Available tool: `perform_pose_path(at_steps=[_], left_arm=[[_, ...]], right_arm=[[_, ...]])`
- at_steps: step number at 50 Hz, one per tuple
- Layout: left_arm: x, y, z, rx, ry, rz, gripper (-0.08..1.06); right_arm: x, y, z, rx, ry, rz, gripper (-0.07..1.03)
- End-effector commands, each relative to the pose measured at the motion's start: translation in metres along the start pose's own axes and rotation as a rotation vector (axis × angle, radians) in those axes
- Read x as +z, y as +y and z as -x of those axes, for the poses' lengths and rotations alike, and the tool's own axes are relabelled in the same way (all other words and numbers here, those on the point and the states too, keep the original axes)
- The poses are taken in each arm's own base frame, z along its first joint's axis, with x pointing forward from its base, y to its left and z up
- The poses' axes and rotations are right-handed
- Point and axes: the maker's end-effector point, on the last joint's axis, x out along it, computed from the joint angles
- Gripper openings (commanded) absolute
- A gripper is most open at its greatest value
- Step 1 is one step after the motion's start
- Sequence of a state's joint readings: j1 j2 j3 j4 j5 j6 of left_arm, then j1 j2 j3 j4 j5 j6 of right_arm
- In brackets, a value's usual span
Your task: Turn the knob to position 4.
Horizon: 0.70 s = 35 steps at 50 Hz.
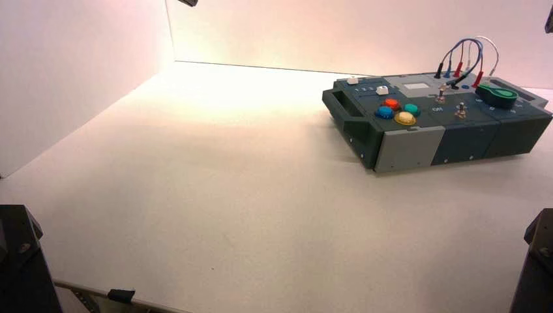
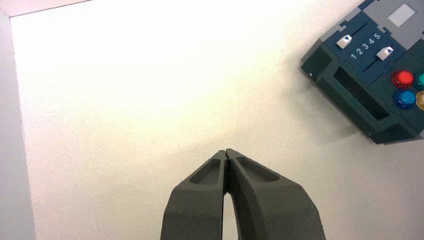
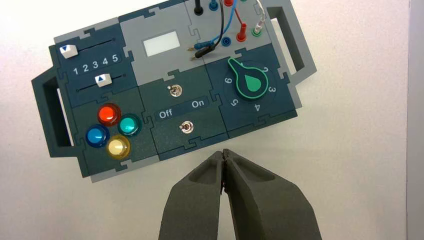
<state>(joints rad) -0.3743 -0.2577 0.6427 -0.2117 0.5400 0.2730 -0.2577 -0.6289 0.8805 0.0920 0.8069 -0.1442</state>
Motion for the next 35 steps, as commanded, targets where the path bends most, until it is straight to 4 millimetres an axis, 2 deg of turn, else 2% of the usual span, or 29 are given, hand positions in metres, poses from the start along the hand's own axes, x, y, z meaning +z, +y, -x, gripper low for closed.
perform_pose_path(at_steps=[1,25,35], left_arm=[[0.015,0.003,0.008,0.008,-0.043,-0.004,-0.03],[0.012,0.003,0.007,0.008,-0.038,-0.003,-0.03],[0.010,0.002,0.003,0.005,-0.028,-0.001,-0.03]], right_arm=[[0.006,-0.002,0.005,-0.006,-0.023,-0.009,-0.02],[0.005,-0.014,0.005,-0.029,-0.018,-0.048,-0.02],[0.000,-0.016,-0.006,-0.031,0.029,-0.052,-0.02]])
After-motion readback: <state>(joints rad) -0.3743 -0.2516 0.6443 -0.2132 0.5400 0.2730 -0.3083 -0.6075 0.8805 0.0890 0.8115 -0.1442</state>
